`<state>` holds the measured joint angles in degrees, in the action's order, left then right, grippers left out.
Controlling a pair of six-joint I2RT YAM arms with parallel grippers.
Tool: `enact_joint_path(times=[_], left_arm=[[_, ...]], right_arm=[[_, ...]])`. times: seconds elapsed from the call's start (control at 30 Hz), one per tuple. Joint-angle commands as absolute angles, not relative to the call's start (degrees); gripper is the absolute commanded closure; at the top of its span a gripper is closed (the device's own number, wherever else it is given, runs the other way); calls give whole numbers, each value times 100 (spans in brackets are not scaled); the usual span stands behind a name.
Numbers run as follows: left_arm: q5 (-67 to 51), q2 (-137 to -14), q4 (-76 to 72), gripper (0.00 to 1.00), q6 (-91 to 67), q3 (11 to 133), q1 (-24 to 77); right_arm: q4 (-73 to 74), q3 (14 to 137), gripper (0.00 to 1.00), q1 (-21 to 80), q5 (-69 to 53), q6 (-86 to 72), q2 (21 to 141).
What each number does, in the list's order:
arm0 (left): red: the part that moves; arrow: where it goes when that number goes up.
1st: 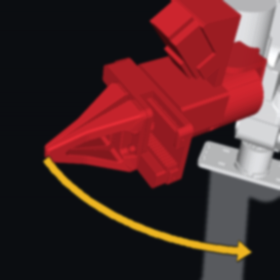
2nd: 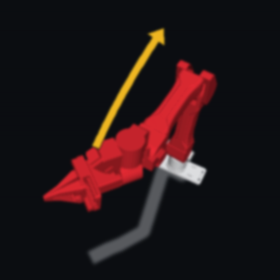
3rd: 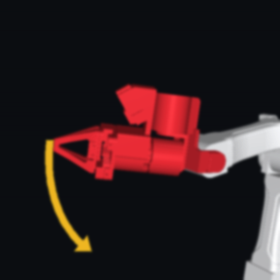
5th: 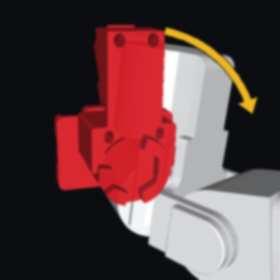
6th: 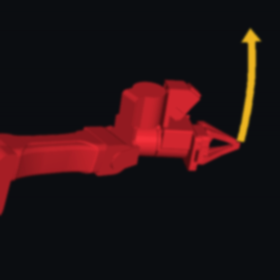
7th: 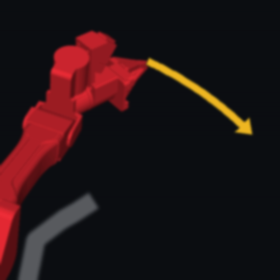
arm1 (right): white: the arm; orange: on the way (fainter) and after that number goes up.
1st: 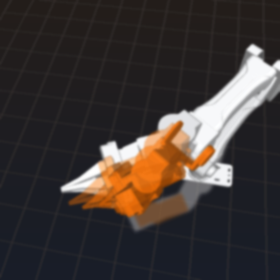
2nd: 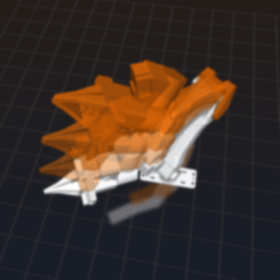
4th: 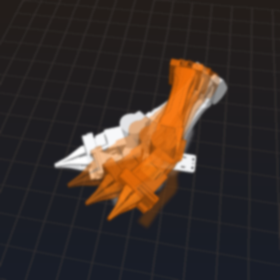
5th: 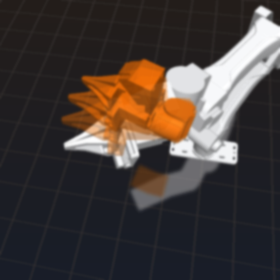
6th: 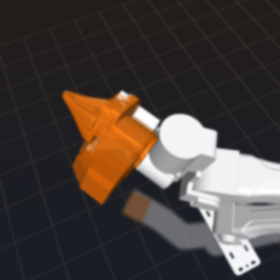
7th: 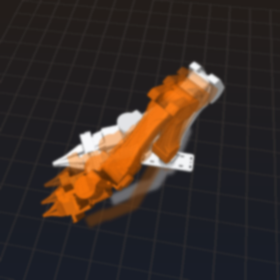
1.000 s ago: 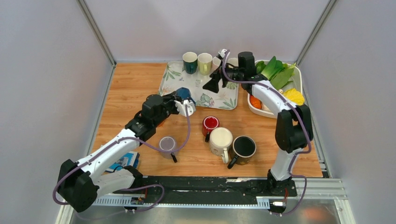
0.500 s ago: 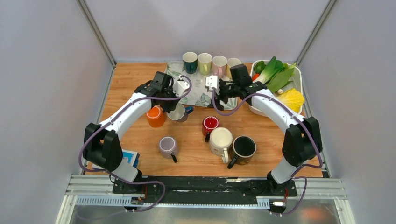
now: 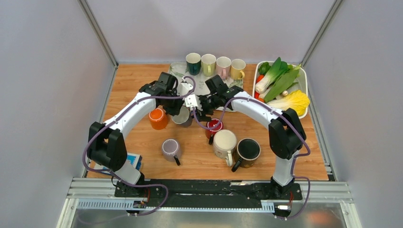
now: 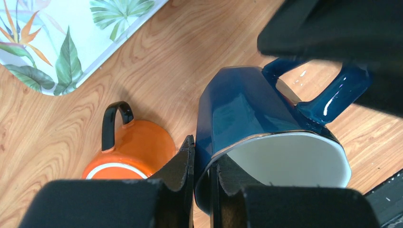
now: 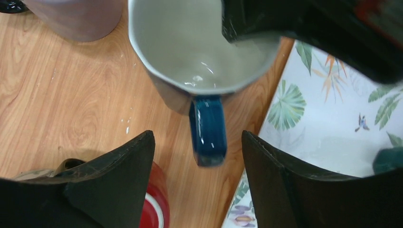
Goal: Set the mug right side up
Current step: Place the cup on the tray.
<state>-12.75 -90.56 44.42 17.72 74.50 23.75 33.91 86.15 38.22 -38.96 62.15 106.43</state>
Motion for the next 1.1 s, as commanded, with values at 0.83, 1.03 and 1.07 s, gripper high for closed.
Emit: enact_joint_path(times=[0.83,1.03,1.07], left_arm=[[-1303,-8909,4564,48,825,8365,2059],[-600,-8400,4498,43,370,8595,1343],[-385,-8327,4398,41,308,8613,1188]], right_arm=[[3030,8737,100,4166,-3254,6264,10883],[2239,8931,100,4116,-3127,5162,10960],[2063,9001,100,4105,-3107,4887,11000]])
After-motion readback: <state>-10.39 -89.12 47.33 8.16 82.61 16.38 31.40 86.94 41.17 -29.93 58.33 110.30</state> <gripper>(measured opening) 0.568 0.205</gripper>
